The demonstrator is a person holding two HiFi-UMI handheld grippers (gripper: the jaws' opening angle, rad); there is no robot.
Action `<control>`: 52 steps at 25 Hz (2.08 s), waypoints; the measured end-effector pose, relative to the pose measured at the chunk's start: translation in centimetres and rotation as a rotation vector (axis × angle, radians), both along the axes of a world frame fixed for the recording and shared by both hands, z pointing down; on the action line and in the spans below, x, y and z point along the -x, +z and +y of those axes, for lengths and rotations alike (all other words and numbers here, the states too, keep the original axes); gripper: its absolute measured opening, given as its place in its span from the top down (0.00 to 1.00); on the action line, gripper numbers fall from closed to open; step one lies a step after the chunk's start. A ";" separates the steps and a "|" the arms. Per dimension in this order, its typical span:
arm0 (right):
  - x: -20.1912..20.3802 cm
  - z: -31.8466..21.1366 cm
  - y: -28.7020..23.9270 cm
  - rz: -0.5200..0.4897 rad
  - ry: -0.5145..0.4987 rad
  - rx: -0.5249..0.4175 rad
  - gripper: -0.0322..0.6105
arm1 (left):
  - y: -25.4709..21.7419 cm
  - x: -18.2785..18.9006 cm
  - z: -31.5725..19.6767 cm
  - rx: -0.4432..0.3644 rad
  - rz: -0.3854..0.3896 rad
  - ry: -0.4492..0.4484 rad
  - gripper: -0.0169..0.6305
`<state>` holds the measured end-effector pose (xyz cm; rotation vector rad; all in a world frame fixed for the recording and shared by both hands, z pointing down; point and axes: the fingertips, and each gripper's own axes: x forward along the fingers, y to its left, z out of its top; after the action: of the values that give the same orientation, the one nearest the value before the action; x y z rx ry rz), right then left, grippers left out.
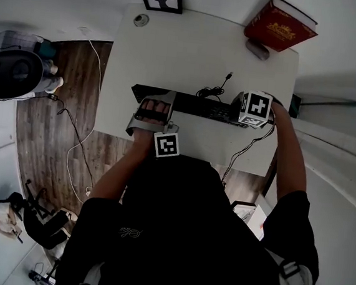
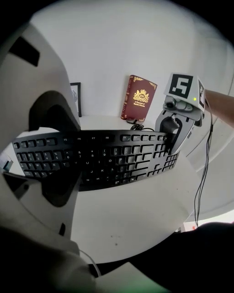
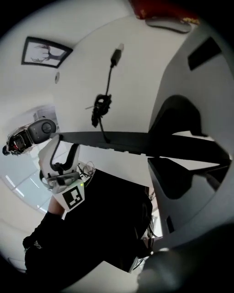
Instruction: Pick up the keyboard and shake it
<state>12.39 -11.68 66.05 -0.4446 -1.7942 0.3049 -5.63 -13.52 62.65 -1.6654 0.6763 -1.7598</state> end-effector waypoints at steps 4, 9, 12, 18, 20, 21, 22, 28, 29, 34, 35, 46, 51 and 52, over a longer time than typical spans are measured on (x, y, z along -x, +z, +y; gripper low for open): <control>-0.6 1.1 1.7 0.067 -0.131 -0.065 0.78 | -0.1 0.2 -0.2 0.001 -0.013 0.002 0.60; -0.4 1.0 1.7 0.078 -0.106 -0.124 0.79 | -1.4 -0.2 0.7 0.123 0.142 0.016 0.70; -0.2 1.3 1.4 0.067 -0.116 -0.158 0.79 | -2.0 0.1 2.3 0.360 0.215 -0.014 0.67; -0.3 1.8 1.4 0.054 -0.104 -0.236 0.79 | -1.0 1.1 2.0 0.662 0.162 0.003 0.57; -0.3 2.0 1.4 0.053 -0.089 -0.260 0.79 | 0.8 1.3 2.3 0.729 0.099 0.023 0.57; -0.3 2.1 1.4 0.052 -0.077 -0.270 0.79 | 1.7 1.4 2.5 0.743 0.063 0.032 0.57; -0.2 2.2 1.4 0.051 -0.064 -0.281 0.79 | 2.3 1.6 2.7 0.739 0.032 0.038 0.60; -0.6 2.6 1.4 0.049 -0.013 -0.370 0.81 | 2.3 2.3 3.5 0.688 0.080 0.031 0.72; -0.8 2.8 1.4 0.054 -0.005 -0.386 0.81 | 2.5 2.3 3.7 0.699 0.085 0.039 0.73; -0.8 4.0 1.7 0.091 0.014 -0.458 0.81 | 4.5 3.9 5.4 0.726 -0.017 0.096 0.80; -0.7 4.4 1.7 0.097 0.017 -0.471 0.81 | 4.5 4.0 5.7 0.709 -0.006 0.094 0.84; 1.2 2.5 -3.6 0.160 0.186 -0.821 0.82 | 0.1 6.2 2.4 0.360 -0.003 0.135 0.84; 1.7 -0.8 -11.0 0.272 0.189 -1.160 0.82 | -4.8 6.7 -2.8 0.145 0.015 0.116 0.83; 1.9 -1.2 -12.9 0.294 0.186 -1.232 0.82 | -5.9 6.7 -3.8 0.106 0.022 0.117 0.83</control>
<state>10.45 -12.89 53.14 0.6109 -1.4134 -0.5848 -12.33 -17.28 56.75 -1.7603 0.4919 -1.7223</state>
